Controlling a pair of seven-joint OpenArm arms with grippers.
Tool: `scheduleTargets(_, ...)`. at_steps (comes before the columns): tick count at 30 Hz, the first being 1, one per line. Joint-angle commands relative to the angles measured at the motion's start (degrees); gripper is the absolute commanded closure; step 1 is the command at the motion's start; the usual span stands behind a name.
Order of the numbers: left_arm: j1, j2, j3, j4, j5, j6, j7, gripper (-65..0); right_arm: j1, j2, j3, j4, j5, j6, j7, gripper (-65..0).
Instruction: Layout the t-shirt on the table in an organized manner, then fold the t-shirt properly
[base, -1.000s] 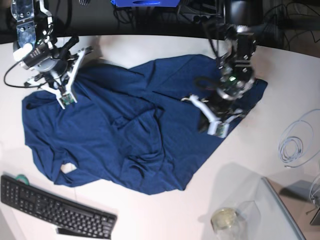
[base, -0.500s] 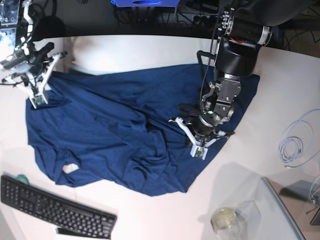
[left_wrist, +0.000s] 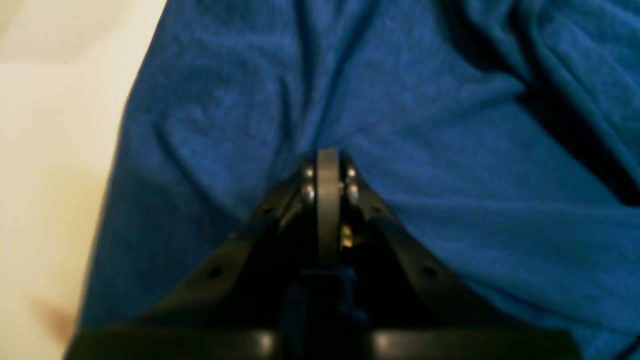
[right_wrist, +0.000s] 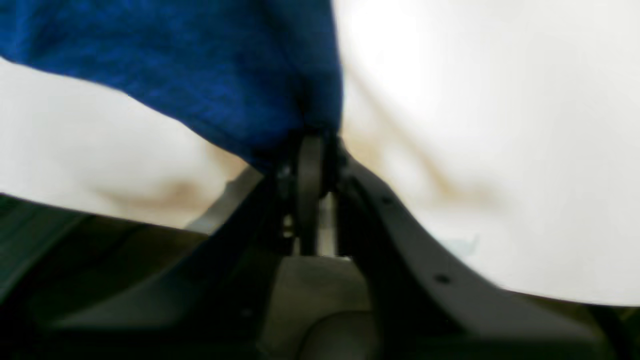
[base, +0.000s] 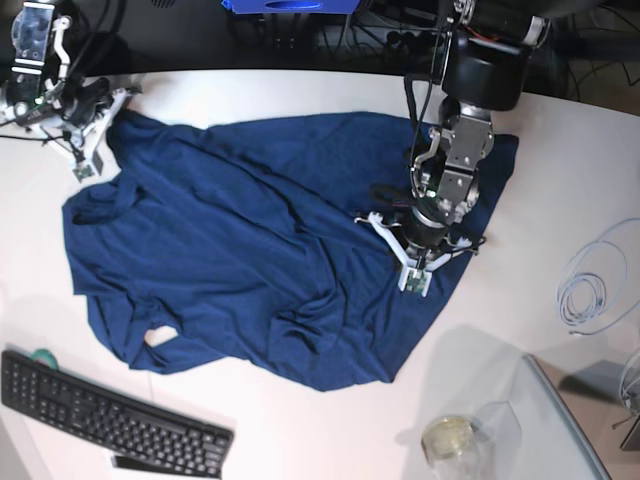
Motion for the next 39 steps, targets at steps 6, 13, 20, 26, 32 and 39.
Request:
scheduleTargets(6,7.5,-3.0,-0.4,14.2,-0.6,0.1,-1.6,0.0,-3.3,-0.8,1.4,16.2,-0.2,-0.1,-2.7,-32.9)
scheduleTargets(13,17.6,-3.5,-7.6,20.0,-0.2,0.0,-1.7,0.0,8.3,-1.0,4.6,14.6,-0.4,-0.2,-3.1,-32.9)
scheduleTargets(20,20.7,-4.2,-11.0,17.2,-0.2,0.0,-2.1,0.0,17.6,-1.0,1.7,2.1,-0.5,-7.9,-3.1,-32.7)
scheduleTargets(26,21.3,-4.4,-11.9,17.1,-0.2,0.0,-2.0,0.0,15.8,-2.9,-2.0,1.7,-0.3,-13.0,-3.0,-32.7)
scheduleTargets(32,21.9,-4.4,-11.8,17.1,-0.2,0.0,-2.1,0.0,17.6,-3.8,-1.2,-3.8,-0.4,-17.0,-2.6,-32.7)
scheduleTargets(39,22.0,-4.5,-11.8,17.1,-0.1,0.0,-2.0,0.0,17.9,-3.8,-1.7,-7.3,-0.4,-20.9,2.1,-32.9)
